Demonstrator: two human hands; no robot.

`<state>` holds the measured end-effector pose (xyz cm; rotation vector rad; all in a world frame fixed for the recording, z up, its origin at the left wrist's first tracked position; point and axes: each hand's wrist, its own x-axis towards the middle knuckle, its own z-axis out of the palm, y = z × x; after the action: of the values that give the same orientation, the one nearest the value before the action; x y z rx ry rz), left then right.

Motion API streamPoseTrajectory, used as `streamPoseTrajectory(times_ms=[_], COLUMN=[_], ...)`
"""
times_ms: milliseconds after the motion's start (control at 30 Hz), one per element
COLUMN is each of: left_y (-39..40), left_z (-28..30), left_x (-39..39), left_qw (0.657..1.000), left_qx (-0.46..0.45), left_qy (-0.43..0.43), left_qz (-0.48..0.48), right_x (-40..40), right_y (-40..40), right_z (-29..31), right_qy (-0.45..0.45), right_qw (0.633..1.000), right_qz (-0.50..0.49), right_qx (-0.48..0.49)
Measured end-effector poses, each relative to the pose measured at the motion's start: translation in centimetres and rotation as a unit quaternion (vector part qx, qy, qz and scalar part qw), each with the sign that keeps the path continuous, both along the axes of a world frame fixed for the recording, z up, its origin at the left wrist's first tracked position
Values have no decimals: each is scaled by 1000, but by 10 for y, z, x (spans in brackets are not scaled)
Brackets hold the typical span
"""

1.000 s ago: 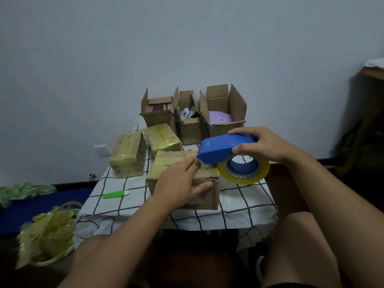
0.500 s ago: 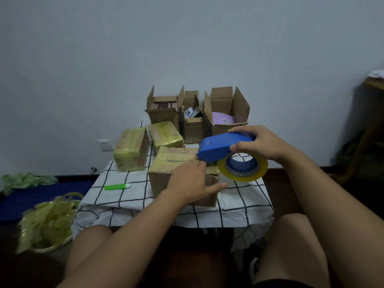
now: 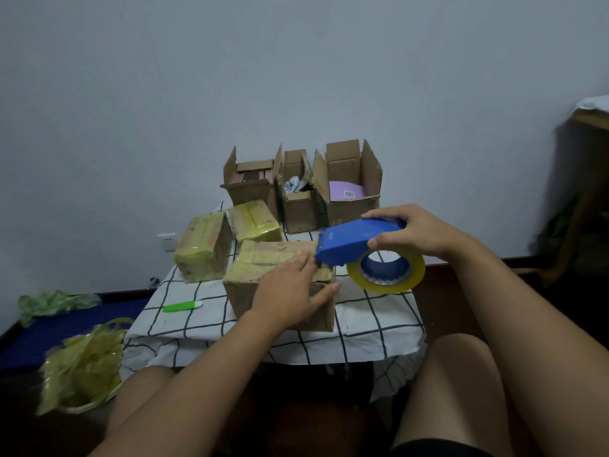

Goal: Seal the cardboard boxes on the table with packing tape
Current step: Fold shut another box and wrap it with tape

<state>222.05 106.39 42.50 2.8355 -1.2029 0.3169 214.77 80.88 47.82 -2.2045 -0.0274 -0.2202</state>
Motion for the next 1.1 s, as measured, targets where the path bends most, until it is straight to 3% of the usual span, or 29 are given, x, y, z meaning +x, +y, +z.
streamPoseTrajectory(times_ms=[233, 667, 767, 1100], left_y=[0, -5, -7, -8], left_z=[-3, 2, 2, 5], left_x=[-1, 7, 8, 6], left_qw=[1000, 996, 997, 996], left_qx=[-1, 27, 21, 41], left_qy=[-1, -31, 3, 21], left_qz=[5, -73, -79, -71], right_x=[-16, -32, -33, -51], right_y=[-12, 3, 4, -20], right_z=[-7, -61, -68, -69], right_qy=[-3, 2, 13, 17], right_qw=[999, 993, 991, 994], right_qz=[-23, -55, -48, -48], right_qx=[27, 105, 125, 99])
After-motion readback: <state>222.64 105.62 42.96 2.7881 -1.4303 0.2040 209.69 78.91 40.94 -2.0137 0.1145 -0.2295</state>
